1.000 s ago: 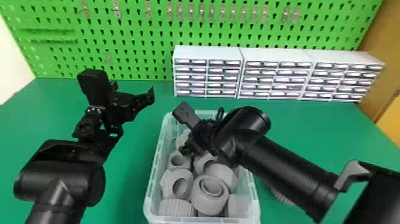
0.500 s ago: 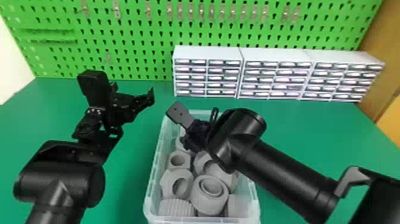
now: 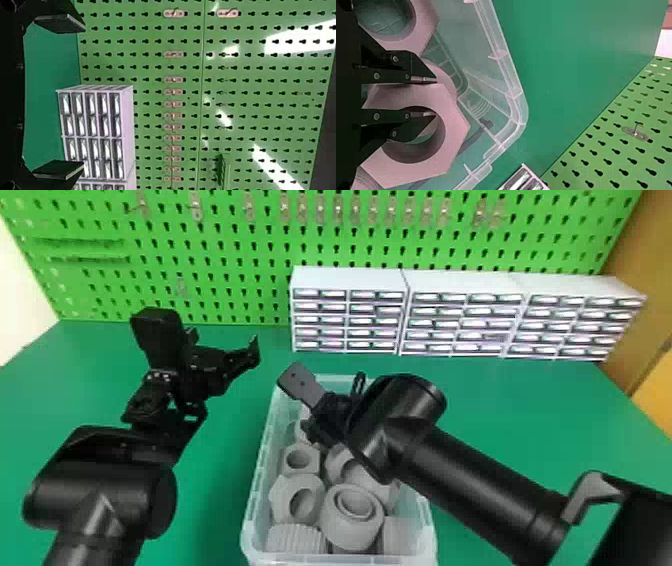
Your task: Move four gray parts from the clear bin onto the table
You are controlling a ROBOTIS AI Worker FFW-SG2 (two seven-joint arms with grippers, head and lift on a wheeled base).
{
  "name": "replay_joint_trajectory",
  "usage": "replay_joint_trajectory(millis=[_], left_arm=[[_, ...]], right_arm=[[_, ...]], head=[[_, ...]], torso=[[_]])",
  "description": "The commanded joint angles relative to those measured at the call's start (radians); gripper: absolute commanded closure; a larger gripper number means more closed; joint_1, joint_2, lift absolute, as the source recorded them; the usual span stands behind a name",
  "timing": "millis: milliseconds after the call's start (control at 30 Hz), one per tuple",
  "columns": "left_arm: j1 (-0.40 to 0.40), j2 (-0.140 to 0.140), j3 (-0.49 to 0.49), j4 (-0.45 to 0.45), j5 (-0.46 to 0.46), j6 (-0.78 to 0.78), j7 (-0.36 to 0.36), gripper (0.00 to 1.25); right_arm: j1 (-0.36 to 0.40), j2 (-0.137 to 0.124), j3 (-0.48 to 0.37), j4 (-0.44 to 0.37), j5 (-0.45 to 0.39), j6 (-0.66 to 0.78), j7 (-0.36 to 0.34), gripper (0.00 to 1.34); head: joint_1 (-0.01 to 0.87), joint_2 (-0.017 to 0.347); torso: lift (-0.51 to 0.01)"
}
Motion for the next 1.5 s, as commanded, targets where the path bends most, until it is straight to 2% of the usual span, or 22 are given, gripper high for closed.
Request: replay_joint_trajectory(millis=[0,267,700,1000,1267,1467], left_arm=[[0.002,0.000,0.002,0.000,0.000,0.001,-0.002,0.08],[0.007,0.000,0.005,0.000,0.000,0.001,-0.002,0.08],[0.011,0.000,0.013,0.000,-0.005,0.006,-0.008,0.08],[0.019,0.000,0.021,-0.002,-0.005,0.006,-0.012,0.08],[0.019,0.000,0.025,-0.003,-0.006,0.006,-0.015,0.08],[0.020,0.000,0.028,-0.005,-0.006,0.006,-0.017,0.08]], right_arm=[[0.000,0.000,0.000,-0.003,-0.013,0.005,0.002,1.18],[0.012,-0.008,-0.057,-0.104,0.022,0.064,0.002,1.18],[0.080,-0.021,-0.193,-0.330,0.174,0.207,0.002,1.18],[0.140,-0.034,-0.304,-0.480,0.262,0.334,0.000,1.18],[0.210,-0.060,-0.427,-0.603,0.320,0.428,0.000,1.18],[0.267,-0.077,-0.537,-0.663,0.363,0.489,0.000,1.18]], head=[[0.686,0.026],[0.686,0.026],[0.686,0.026],[0.686,0.026],[0.686,0.026],[0.686,0.026]], torso=[[-0.050],[-0.050],[-0.050],[-0.050],[-0.050],[-0.050]])
